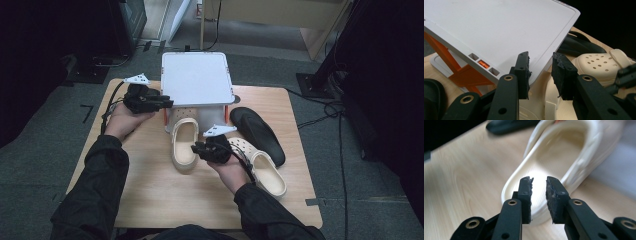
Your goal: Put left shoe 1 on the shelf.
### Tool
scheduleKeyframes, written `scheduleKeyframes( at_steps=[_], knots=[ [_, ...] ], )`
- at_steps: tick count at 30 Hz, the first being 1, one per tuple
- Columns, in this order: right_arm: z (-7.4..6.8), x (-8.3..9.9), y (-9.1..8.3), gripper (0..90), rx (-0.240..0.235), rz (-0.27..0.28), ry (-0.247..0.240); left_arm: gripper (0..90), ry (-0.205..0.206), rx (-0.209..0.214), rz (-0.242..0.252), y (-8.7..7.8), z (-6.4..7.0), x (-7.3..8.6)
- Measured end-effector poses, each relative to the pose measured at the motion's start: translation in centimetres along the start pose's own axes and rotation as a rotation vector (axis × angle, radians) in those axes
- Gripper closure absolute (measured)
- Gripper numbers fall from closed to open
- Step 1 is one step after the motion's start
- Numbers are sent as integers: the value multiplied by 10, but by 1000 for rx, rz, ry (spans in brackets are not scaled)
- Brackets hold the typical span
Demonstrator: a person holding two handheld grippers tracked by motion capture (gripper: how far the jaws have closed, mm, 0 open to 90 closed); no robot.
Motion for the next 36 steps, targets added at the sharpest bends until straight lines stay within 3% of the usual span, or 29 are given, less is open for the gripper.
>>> scheduleKeyframes(
  at_steps=[9, 15, 20, 25, 28, 36],
  knots=[
    [-21, 27, 9, 750, -56, -19, -30, 684, -6, 8, 0, 0, -1, 0],
    [-35, 44, 25, 766, -95, -77, -30, 684, -9, 6, 0, 0, -1, 0],
    [-37, 54, 39, 766, -102, -121, -23, 693, -9, 6, 1, 0, -1, 0],
    [-31, 51, 43, 790, -92, -126, -36, 693, -6, 3, 2, 0, -1, 0],
    [-32, 47, 44, 781, -76, -115, -69, 693, -7, 4, 2, 0, -1, 0],
    [-18, 30, 43, 754, -32, -79, -72, 693, -7, 5, 3, 0, -1, 0]
  ],
)
Point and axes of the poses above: each handheld gripper's, and its own axes: y roughly forward along the jaws, x roughly out of its underside, z roughly to its right, the point moved 6 cm from there along y, roughly forward along the jaws, and after that the axes turned 13 degrees about -x, right-handed, at the moved point
